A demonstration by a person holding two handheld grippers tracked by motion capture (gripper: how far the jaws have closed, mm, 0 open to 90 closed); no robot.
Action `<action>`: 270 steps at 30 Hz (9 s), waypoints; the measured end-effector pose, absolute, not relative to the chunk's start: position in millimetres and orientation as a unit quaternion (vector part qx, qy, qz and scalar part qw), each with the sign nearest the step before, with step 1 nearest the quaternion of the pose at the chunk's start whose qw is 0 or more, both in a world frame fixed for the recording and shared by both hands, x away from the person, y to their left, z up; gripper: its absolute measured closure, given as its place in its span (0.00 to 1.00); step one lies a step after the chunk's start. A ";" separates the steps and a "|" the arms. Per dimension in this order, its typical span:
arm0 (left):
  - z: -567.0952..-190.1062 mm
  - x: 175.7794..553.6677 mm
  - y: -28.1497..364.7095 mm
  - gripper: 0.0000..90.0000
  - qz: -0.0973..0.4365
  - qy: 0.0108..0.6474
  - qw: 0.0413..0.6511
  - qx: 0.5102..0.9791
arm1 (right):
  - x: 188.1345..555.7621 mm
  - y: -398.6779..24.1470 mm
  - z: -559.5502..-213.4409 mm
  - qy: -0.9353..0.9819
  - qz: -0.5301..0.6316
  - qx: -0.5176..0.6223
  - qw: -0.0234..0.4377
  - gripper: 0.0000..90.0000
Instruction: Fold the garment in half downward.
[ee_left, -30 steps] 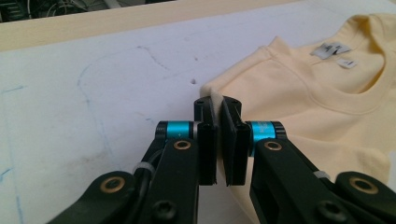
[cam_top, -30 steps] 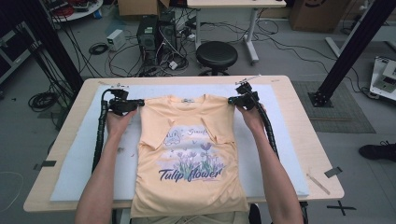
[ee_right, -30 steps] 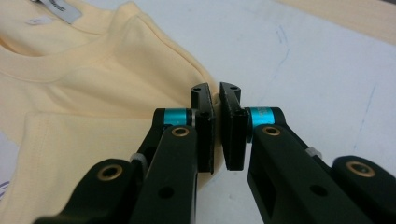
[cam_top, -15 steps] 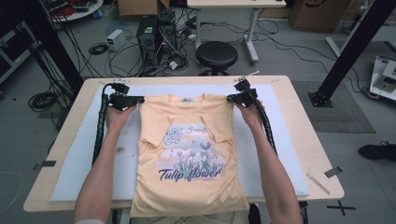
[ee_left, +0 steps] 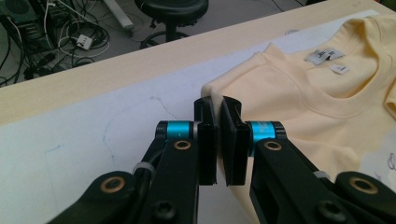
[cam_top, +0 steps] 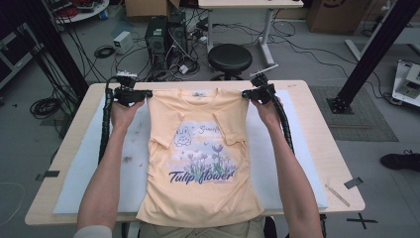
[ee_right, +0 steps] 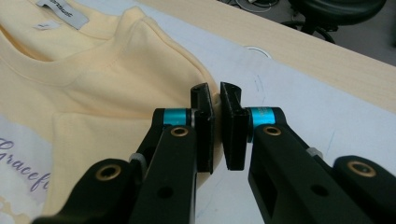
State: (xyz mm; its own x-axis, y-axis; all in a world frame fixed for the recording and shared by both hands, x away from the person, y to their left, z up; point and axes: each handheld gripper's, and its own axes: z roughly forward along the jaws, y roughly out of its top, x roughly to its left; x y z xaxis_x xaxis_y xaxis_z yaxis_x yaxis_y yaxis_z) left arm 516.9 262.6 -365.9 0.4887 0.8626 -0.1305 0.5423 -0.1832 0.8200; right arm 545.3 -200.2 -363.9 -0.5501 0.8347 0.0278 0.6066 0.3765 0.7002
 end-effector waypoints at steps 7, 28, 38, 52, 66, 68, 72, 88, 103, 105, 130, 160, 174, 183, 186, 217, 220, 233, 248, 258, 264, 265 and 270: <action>-375.8 509.4 264.1 0.95 0.175 0.468 0.438 0.748 | 539.1 -204.3 -372.3 0.813 0.344 0.444 0.155 0.95; -398.3 448.3 255.0 0.95 0.164 0.420 0.446 0.773 | 481.7 -209.6 -387.8 0.830 0.357 0.408 0.130 0.95; -408.1 416.4 256.5 0.95 0.153 0.414 0.456 0.773 | 444.4 -214.1 -403.6 0.836 0.362 0.395 0.121 0.94; -416.0 369.3 256.8 0.95 0.136 0.389 0.462 0.786 | 397.6 -223.4 -417.5 0.837 0.385 0.378 0.099 0.94; -423.7 317.9 270.4 0.95 0.103 0.373 0.486 0.784 | 348.5 -239.8 -427.5 0.839 0.403 0.361 0.059 0.94; -427.3 311.3 274.0 0.95 0.094 0.375 0.490 0.782 | 343.8 -242.2 -430.6 0.839 0.405 0.359 0.053 0.94; -433.7 298.1 277.6 0.95 0.084 0.379 0.493 0.779 | 334.3 -245.3 -432.1 0.838 0.407 0.360 0.041 0.94; -427.6 288.8 283.8 0.67 0.085 0.384 0.494 0.775 | 315.3 -243.5 -431.5 0.841 0.411 0.351 0.023 0.65; -417.3 338.4 218.1 0.62 0.055 0.367 0.442 0.817 | 333.7 -192.7 -411.3 0.858 0.404 0.314 0.039 0.59; -422.8 342.5 216.7 0.61 0.044 0.372 0.431 0.821 | 336.9 -188.5 -415.7 0.862 0.394 0.317 0.038 0.59; -428.1 270.1 229.1 0.95 0.022 0.316 0.460 0.830 | 290.3 -205.7 -437.8 0.869 0.398 0.294 -0.001 0.91; -443.0 255.2 174.3 0.67 0.079 0.284 0.405 0.866 | 274.4 -154.1 -443.5 0.888 0.368 0.268 0.059 0.60; -381.1 305.2 234.0 0.61 0.170 0.356 0.444 0.805 | 311.6 -188.6 -412.3 0.838 0.424 0.331 0.090 0.40; -401.4 370.8 256.0 0.61 0.140 0.428 0.419 0.788 | 358.9 -205.7 -407.0 0.806 0.436 0.385 0.110 0.38; -415.7 383.3 257.6 0.60 0.122 0.441 0.401 0.794 | 375.0 -212.2 -407.9 0.795 0.438 0.407 0.106 0.38; -439.2 388.2 252.5 0.87 0.095 0.417 0.378 0.821 | 413.8 -207.1 -443.9 0.829 0.377 0.410 0.044 0.82; -437.8 388.0 250.9 0.88 0.100 0.417 0.373 0.823 | 411.0 -203.7 -440.9 0.836 0.369 0.401 0.064 0.89; -434.2 417.4 238.5 0.90 0.134 0.458 0.350 0.806 | 429.4 -205.1 -442.0 0.821 0.354 0.432 0.118 0.91; -435.0 487.6 223.8 0.90 0.155 0.488 0.340 0.789 | 493.9 -203.2 -438.0 0.809 0.320 0.468 0.153 0.90; -432.2 495.8 223.7 0.68 0.170 0.497 0.335 0.782 | 505.7 -205.0 -436.5 0.791 0.312 0.498 0.169 0.54; -411.4 471.0 227.8 0.60 0.185 0.481 0.374 0.771 | 484.5 -217.2 -428.3 0.779 0.358 0.499 0.130 0.42; -408.2 464.9 228.0 0.60 0.187 0.475 0.376 0.773 | 479.0 -217.6 -426.8 0.781 0.359 0.494 0.131 0.42; -399.2 429.9 230.0 0.58 0.191 0.452 0.386 0.781 | 448.0 -220.3 -420.3 0.791 0.365 0.470 0.144 0.39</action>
State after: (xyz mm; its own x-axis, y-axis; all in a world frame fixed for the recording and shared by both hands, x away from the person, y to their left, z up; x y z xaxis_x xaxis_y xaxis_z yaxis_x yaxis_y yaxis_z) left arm 429.9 230.0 -399.2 0.5186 0.8535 -0.0497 0.5580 -0.2938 0.7761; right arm 448.0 -220.3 -420.3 -0.5175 0.8480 0.1150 0.6381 0.2929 0.7121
